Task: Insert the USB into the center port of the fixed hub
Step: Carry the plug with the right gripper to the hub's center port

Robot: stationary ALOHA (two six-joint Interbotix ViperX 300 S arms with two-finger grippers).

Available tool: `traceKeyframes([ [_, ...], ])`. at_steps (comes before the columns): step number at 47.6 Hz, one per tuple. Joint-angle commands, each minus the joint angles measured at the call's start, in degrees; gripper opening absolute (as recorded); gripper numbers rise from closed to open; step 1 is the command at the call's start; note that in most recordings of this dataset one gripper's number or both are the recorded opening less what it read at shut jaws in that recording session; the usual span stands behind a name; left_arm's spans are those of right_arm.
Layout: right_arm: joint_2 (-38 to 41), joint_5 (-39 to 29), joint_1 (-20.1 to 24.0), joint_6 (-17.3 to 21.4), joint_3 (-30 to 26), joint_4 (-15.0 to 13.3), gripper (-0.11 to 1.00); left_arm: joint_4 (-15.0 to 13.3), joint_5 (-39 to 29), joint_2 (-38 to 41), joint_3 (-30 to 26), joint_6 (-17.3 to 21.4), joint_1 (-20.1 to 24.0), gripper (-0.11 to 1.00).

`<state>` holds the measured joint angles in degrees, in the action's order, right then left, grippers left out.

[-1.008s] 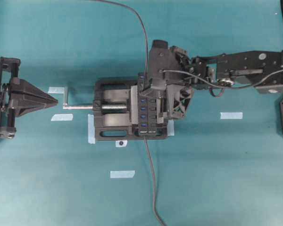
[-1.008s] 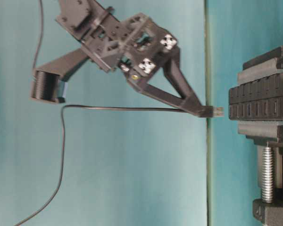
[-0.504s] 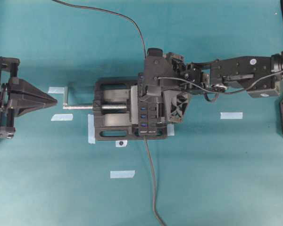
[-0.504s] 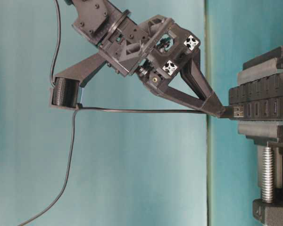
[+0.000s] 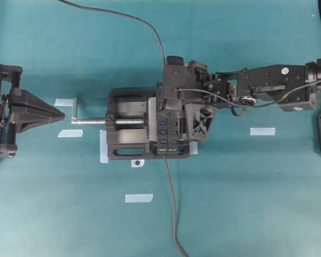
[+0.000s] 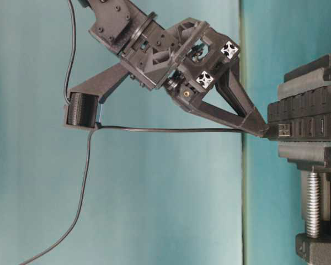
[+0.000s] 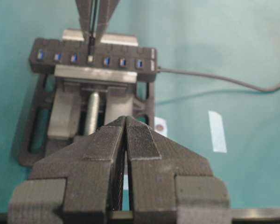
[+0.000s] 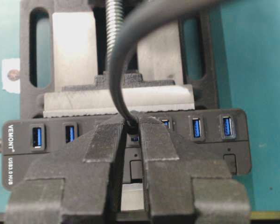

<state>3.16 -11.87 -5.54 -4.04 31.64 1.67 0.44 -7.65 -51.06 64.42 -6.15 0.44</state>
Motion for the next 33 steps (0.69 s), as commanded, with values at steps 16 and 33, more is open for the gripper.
traceKeyframes([
  [16,-0.3,-0.4,0.3,0.6,-0.4,0.1,0.08,0.0,0.4,0.2,-1.1,-0.1,0.0,0.01],
  [33,0.5,-0.4,0.3,0.6,-0.4,0.1,0.08,0.0,0.3,0.2,-1.0,-0.1,0.0,0.01],
])
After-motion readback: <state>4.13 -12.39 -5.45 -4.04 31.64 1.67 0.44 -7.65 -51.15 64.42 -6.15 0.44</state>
